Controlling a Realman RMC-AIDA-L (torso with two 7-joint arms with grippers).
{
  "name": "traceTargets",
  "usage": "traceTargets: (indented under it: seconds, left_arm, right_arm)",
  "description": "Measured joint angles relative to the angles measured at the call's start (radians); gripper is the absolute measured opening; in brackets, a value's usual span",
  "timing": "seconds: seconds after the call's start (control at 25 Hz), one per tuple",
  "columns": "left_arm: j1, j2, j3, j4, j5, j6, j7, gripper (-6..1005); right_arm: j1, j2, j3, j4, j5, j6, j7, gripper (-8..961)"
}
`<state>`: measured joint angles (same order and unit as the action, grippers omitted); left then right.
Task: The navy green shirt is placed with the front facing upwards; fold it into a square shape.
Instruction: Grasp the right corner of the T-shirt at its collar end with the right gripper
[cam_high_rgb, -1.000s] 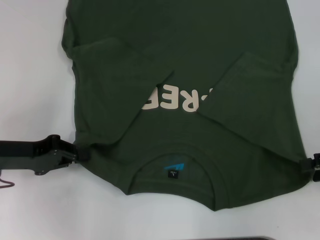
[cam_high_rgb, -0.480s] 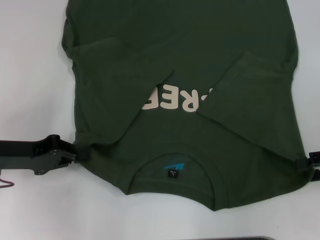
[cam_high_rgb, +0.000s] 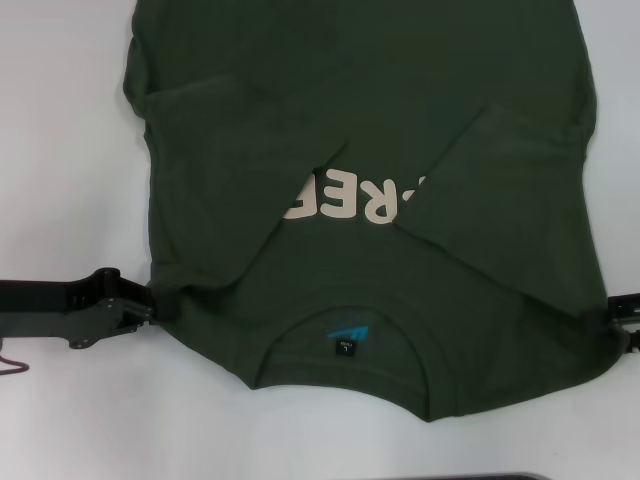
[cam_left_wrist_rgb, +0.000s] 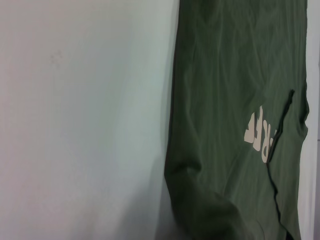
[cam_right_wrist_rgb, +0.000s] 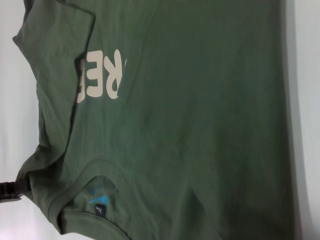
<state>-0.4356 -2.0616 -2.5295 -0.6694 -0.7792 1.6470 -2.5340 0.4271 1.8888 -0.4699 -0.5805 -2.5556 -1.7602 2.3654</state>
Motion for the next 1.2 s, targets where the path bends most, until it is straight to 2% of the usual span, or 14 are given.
traceTargets:
  seconds: [0.6, 1.16, 1.2]
  left_arm:
    - [-0.001, 0.000, 0.000, -0.001, 0.000, -0.003, 0.000, 32]
    - [-0.002, 0.000, 0.000, 0.001, 0.000, -0.003, -0.001, 32]
    - [-0.002, -0.001, 0.000, 0.001, 0.000, -0.002, -0.002, 32]
  right_arm:
    - [0.028, 0.010, -0.005, 0.025, 0.003, 0.023, 0.003, 757]
    - [0.008, 0.011, -0.006, 0.008, -0.003, 0.023, -0.017, 676]
    - [0.008, 0.011, -0.006, 0.008, -0.003, 0.022, -0.017, 569]
